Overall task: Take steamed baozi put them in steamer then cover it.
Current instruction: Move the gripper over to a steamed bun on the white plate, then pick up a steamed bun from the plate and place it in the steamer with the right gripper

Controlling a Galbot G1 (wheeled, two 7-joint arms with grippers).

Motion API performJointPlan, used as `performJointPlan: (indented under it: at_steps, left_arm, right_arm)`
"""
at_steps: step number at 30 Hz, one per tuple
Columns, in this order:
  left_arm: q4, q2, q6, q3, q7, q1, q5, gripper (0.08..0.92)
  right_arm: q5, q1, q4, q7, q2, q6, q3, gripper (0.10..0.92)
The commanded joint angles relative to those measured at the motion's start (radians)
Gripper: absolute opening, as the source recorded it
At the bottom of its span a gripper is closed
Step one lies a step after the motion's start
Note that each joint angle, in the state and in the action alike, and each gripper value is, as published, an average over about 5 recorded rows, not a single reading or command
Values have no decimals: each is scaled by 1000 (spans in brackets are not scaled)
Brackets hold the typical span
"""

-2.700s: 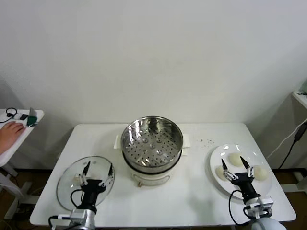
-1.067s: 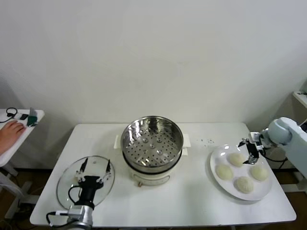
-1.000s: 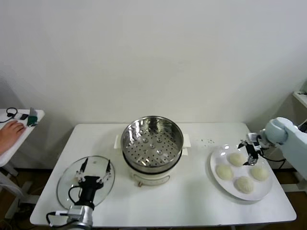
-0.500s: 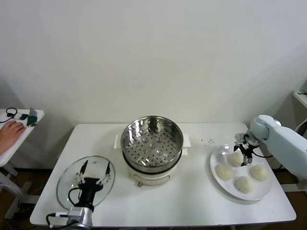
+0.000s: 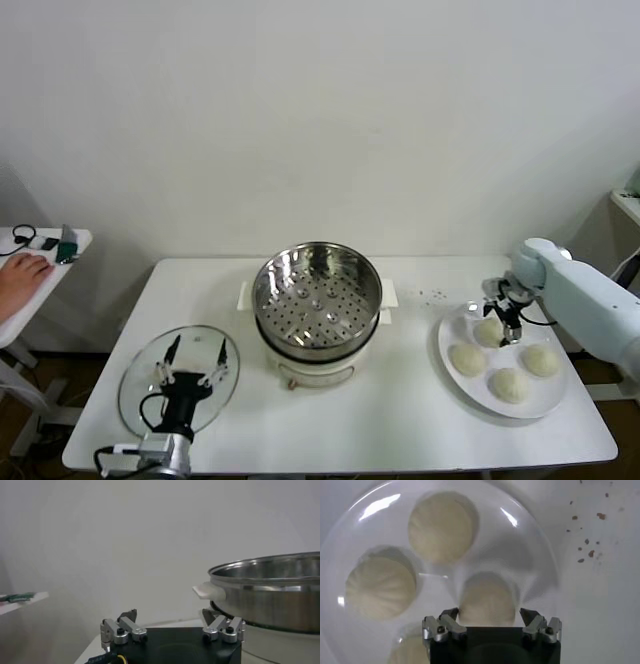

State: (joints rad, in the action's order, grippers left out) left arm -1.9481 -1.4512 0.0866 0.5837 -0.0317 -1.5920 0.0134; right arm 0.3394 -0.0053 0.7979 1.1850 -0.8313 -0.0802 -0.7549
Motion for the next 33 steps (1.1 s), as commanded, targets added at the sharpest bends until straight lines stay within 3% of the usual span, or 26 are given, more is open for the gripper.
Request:
performJointPlan:
  at_steps: [1,10,19,33]
  left_arm:
    - [-1,-2,0,0,-4,-1,-1,823]
    - [1,-2,2,9,-14,-6,-7,823]
    - [-6,1,3,13,-14,-12,-9,823]
    - [-16,1,-1,6,-16,-21,-6,823]
  right_arm:
    - [15,9,-17,3,-11,-18,-8,751]
    - [-18,45,14,12,3,-30,-27,722]
    - [-218,391,193,33,12,-82,-295,721]
    - [-251,752,340,29,-280,-315,-492,729]
